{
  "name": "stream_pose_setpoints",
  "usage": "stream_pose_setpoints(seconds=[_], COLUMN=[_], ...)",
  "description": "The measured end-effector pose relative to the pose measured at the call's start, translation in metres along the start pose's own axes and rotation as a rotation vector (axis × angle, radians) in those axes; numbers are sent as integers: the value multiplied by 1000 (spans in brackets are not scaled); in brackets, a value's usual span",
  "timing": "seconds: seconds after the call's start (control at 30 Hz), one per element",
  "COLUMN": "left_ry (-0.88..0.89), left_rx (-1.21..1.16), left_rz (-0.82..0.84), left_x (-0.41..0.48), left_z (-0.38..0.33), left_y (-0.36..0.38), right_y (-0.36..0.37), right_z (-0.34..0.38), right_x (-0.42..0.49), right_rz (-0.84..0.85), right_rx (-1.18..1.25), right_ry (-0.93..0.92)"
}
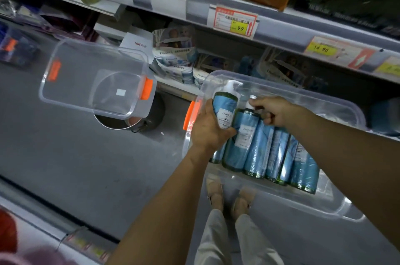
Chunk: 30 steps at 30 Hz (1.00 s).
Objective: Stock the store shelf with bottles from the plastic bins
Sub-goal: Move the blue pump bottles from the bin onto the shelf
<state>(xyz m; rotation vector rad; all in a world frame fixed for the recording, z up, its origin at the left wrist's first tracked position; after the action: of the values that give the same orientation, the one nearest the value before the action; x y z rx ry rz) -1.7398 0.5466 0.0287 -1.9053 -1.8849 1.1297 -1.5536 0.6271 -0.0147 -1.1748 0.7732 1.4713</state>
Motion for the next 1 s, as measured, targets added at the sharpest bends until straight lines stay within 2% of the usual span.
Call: stream_pose_setpoints(seconds=[0.17, 0.37, 0.5, 0.57, 0.83, 1.0], left_ry=[-56, -57, -113, -163, -265, -295], left_rx=[-212, -390, -510, -582, -783, -968], left_rz=[-5, -19, 3, 15, 78, 200], left_x=[-5, -13, -21, -25, -40, -54], left_z=[0, -3, -3, -5, -27, -55], left_y=[2, 1, 3, 5, -8, -26], right_y=[-1, 27, 27, 25, -9, -31], right_z=[-7, -28, -37, -40, -30, -5], right_x=[-24, -44, -55, -59, -92, -147], right_rz=[17, 311, 175, 111, 44, 62], right_rx=[57, 194, -135, -220, -75, -65], right_ry=[-128, -160, -305, -379, -457, -532])
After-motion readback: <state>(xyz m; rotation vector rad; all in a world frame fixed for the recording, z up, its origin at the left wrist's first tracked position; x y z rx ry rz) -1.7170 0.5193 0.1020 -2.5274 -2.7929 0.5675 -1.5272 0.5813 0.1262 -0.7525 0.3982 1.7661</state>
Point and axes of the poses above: each hand's wrist, its own x-axis towards the middle knuckle, its own y-axis out of the palm, z = x × y, the point moved 5 cm from there along x, towards the middle knuckle, and after that the axes turned 8 degrees about y, right-handed, at the moved point
